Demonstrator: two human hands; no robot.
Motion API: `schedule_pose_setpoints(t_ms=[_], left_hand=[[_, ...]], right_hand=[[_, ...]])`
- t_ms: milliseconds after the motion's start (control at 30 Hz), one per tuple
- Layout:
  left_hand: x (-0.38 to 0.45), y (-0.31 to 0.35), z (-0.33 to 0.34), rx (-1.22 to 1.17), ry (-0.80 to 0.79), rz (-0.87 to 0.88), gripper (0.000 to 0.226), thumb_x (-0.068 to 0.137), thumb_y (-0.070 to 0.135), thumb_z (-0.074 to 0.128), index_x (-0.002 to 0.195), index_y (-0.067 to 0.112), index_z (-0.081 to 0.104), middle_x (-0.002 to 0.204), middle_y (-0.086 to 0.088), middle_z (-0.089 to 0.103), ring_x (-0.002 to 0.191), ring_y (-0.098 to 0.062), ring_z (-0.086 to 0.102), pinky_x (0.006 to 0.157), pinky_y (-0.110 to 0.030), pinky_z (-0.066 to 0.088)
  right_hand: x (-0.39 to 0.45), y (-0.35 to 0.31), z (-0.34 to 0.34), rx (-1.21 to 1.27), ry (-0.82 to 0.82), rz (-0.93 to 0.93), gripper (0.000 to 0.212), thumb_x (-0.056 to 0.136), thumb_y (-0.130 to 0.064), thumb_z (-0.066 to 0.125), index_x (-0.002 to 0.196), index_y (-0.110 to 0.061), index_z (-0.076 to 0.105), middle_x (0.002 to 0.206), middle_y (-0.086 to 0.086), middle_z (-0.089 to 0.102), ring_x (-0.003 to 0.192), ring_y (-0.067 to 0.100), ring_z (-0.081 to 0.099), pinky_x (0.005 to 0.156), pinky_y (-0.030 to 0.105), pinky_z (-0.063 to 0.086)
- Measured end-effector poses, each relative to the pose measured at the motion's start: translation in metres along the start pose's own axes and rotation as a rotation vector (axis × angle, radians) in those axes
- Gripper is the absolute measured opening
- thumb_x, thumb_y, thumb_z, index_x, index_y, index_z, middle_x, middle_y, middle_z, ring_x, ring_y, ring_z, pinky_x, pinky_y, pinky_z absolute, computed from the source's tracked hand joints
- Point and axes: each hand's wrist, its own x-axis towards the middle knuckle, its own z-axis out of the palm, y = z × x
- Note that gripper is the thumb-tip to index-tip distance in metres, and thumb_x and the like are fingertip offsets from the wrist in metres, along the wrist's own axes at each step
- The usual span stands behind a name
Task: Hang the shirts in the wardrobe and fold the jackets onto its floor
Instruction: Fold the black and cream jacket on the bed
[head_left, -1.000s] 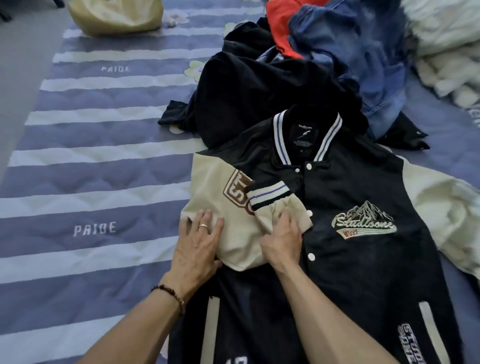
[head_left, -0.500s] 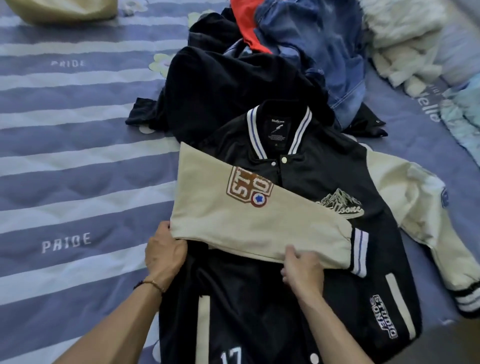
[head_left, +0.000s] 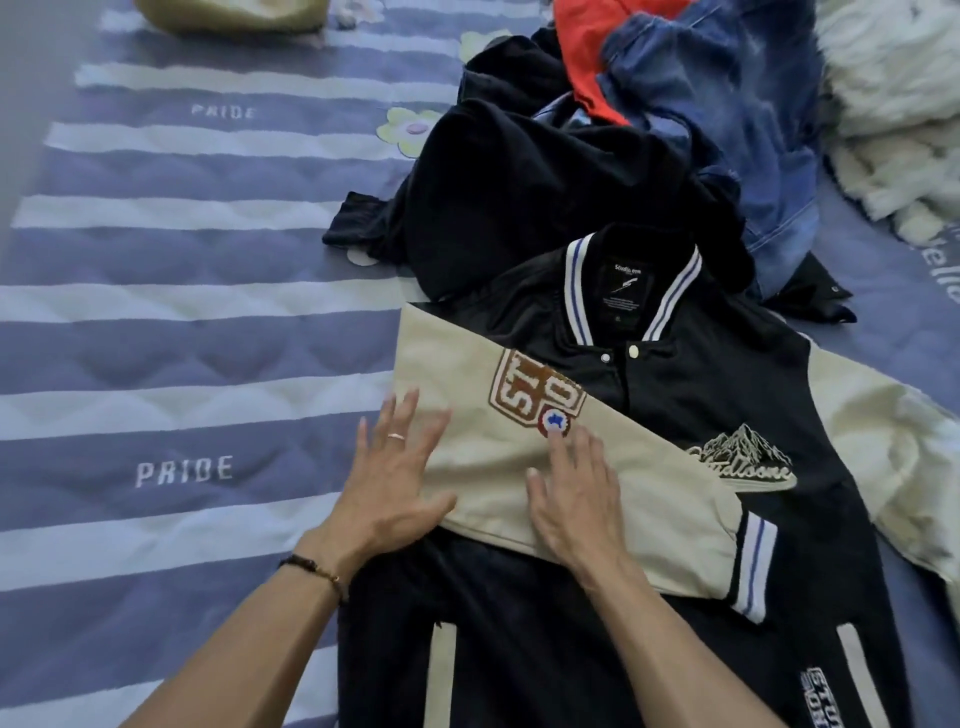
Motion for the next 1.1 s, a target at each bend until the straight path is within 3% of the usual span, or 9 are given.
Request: schedule_pose_setpoints(t_ms=[167, 267, 367, 500, 700, 767, 933, 1033, 1100], left_hand=[[0.055, 0.020, 0.043, 0.254, -0.102, 0.034, 0.078, 0.076, 0.070, -0.016, 0.147, 0.040, -0.026, 0.158, 0.003, -0.031, 0.137, -0.021, -0.039, 0.116, -0.054, -0.017], [0.063, 0.017, 0.061, 0.335, -0.110, -0.078, 0.079, 0.077, 0.082, -0.009, 0.140, 0.043, -0.035, 0.153, 0.002, -0.039, 0.139, -0.029, -0.040, 0.114, -0.057, -0.020], [0.065, 0.043, 0.059, 0.300, -0.029, -0.207, 0.082, 0.089, 0.075, 0.013, 0.155, 0.032, -0.013, 0.163, -0.009, -0.017, 0.148, -0.039, -0.016, 0.114, -0.064, -0.008], [0.077, 0.147, 0.079, 0.277, 0.163, -0.003, 0.072, 0.092, 0.055, 0.034, 0.148, 0.010, 0.037, 0.154, -0.021, 0.033, 0.140, -0.044, 0.030, 0.105, -0.068, 0.026], [0.090, 0.340, 0.170, 0.247, 0.052, 0.379, 0.080, 0.071, 0.052, 0.060, 0.142, 0.020, 0.046, 0.144, -0.009, 0.052, 0.135, -0.037, 0.045, 0.099, -0.067, 0.041], [0.100, 0.393, 0.202, 0.280, -0.034, 0.378, 0.085, 0.072, 0.055, 0.064, 0.147, 0.023, 0.041, 0.151, -0.006, 0.045, 0.141, -0.036, 0.037, 0.103, -0.070, 0.035], [0.137, 0.445, 0.258, 0.310, -0.162, 0.170, 0.107, 0.083, 0.074, 0.047, 0.152, 0.029, -0.022, 0.162, 0.006, -0.023, 0.147, -0.031, -0.026, 0.108, -0.071, -0.011], [0.145, 0.442, 0.267, 0.325, -0.167, 0.100, 0.111, 0.077, 0.084, 0.040, 0.141, 0.033, -0.036, 0.159, 0.009, -0.029, 0.144, -0.028, -0.032, 0.109, -0.070, -0.012], [0.146, 0.443, 0.268, 0.323, -0.163, 0.079, 0.108, 0.077, 0.086, 0.036, 0.141, 0.037, -0.035, 0.159, 0.011, -0.029, 0.144, -0.027, -0.032, 0.110, -0.069, -0.012]], right_hand=[[0.020, 0.009, 0.010, -0.161, -0.098, -0.217, 0.064, 0.098, -0.053, 0.014, 0.156, -0.032, -0.005, 0.162, -0.004, -0.021, 0.149, 0.019, -0.020, 0.120, 0.046, -0.006], [0.014, 0.084, 0.010, -0.260, -0.163, -0.035, 0.070, 0.093, -0.067, 0.000, 0.150, -0.035, -0.025, 0.154, -0.008, -0.036, 0.144, 0.016, -0.032, 0.118, 0.049, -0.016], [-0.003, 0.158, -0.017, -0.292, -0.161, 0.061, 0.085, 0.079, -0.067, -0.013, 0.154, -0.027, -0.013, 0.162, -0.004, -0.021, 0.149, 0.015, -0.020, 0.120, 0.045, -0.007], [-0.013, 0.224, -0.060, -0.036, 0.065, 0.106, 0.065, 0.096, -0.051, 0.023, 0.148, -0.016, 0.038, 0.155, 0.006, 0.035, 0.143, 0.023, 0.032, 0.116, 0.039, 0.028], [-0.019, 0.363, -0.097, 0.093, 0.293, 0.405, 0.055, 0.091, -0.031, 0.059, 0.138, -0.006, 0.047, 0.139, 0.016, 0.049, 0.129, 0.035, 0.043, 0.103, 0.046, 0.037], [-0.018, 0.415, -0.108, 0.030, 0.268, 0.500, 0.074, 0.085, -0.038, 0.065, 0.146, -0.007, 0.036, 0.149, 0.019, 0.037, 0.138, 0.037, 0.031, 0.107, 0.049, 0.032], [-0.006, 0.512, -0.112, 0.346, 0.078, 0.602, 0.117, 0.080, -0.059, 0.068, 0.154, -0.002, -0.003, 0.163, 0.018, 0.007, 0.151, 0.029, 0.007, 0.119, 0.040, 0.015], [0.000, 0.532, -0.108, 0.317, 0.024, 0.611, 0.118, 0.076, -0.064, 0.069, 0.153, 0.000, 0.007, 0.158, 0.019, 0.022, 0.146, 0.031, 0.021, 0.116, 0.042, 0.022], [0.004, 0.537, -0.107, 0.325, -0.002, 0.621, 0.094, 0.077, -0.058, 0.070, 0.143, -0.005, 0.031, 0.141, 0.018, 0.047, 0.132, 0.035, 0.042, 0.103, 0.042, 0.036]])
